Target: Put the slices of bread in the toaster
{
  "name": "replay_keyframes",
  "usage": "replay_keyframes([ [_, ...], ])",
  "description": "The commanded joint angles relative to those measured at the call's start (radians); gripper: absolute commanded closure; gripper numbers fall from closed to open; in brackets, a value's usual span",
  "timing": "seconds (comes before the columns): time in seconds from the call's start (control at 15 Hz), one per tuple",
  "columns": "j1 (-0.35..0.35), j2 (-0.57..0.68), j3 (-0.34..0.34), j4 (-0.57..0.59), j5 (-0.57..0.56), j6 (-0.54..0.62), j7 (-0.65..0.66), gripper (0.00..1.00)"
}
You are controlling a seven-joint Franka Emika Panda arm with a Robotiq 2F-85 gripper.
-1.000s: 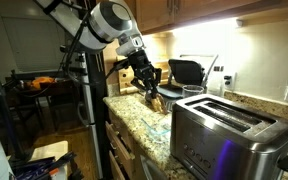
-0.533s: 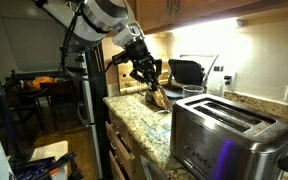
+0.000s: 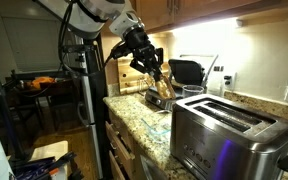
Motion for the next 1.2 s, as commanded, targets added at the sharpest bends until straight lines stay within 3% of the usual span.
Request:
replay_keyframes([
  [0.0,0.005,-0.024,-0.006,0.005,-0.053,-0.054,0.031,0.92],
  [1.13,0.010,-0.031,-0.061,0.030,-0.127,-0.137,0.039,0.92],
])
